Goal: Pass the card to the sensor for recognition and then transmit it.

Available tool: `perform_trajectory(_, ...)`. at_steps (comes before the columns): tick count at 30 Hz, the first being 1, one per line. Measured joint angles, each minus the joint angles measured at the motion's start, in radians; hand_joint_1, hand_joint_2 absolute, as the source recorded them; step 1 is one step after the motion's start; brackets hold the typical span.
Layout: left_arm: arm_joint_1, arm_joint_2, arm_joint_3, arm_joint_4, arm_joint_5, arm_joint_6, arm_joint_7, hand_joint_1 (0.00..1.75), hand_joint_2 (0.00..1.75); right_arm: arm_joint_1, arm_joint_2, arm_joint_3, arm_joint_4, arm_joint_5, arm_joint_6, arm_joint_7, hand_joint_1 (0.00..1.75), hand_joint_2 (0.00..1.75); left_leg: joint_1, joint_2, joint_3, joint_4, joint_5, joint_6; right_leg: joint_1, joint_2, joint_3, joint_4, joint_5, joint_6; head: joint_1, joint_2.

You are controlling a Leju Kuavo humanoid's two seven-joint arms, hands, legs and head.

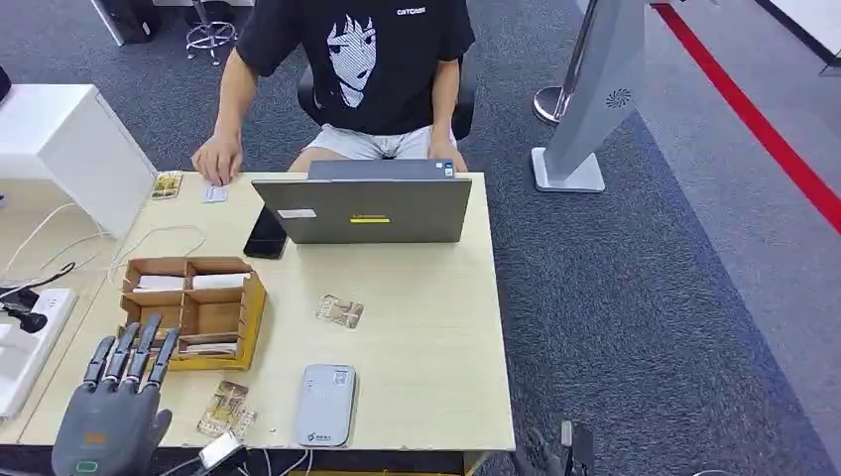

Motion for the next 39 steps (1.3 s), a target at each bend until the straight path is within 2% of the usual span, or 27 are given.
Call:
perform_trajectory(6,-0.056,-0.004,0.037,0.050,-0.006,0.012,0.007,0.00,1.75,-0.002,0.001,0.002,-0.003,0.006,0.003,-0.006,0.00,1.75,0.000,0.000,-0.001,0.000,0.000,0.000,0.000,0.000,0.000,0.000,0.000,0.000,0.000,0.000)
perform_trajectory(17,-0.149,-0.013,0.085,0.177,-0.031,-0.008,0.015,0.00,1.75,-0.008,0.002,0.028,-0.004,0.016,0.003,-0.005,0.00,1.75,0.000,0.000,-0.001,0.000,0.000,0.000,0.000,0.000,0.000,0.000,0.000,0.000,0.000,0.000)
perform_trajectory(28,-0.222,-0.027,0.088,0.291,-0.067,-0.030,0.033,0.00,1.75,-0.012,0.002,0.051,-0.001,0.023,0.000,-0.002,0.00,1.75,0.000,0.000,-0.001,0.000,0.000,0.000,0.000,0.000,-0.001,0.000,0.000,0.000,0.000,0.000)
perform_trajectory(39,-0.269,-0.048,0.079,0.353,-0.091,-0.032,0.042,0.00,1.75,-0.014,0.002,0.060,0.007,0.023,0.000,-0.001,0.00,1.75,0.000,0.001,-0.001,0.000,0.000,0.000,0.000,0.001,-0.001,0.000,0.000,-0.001,0.000,0.000)
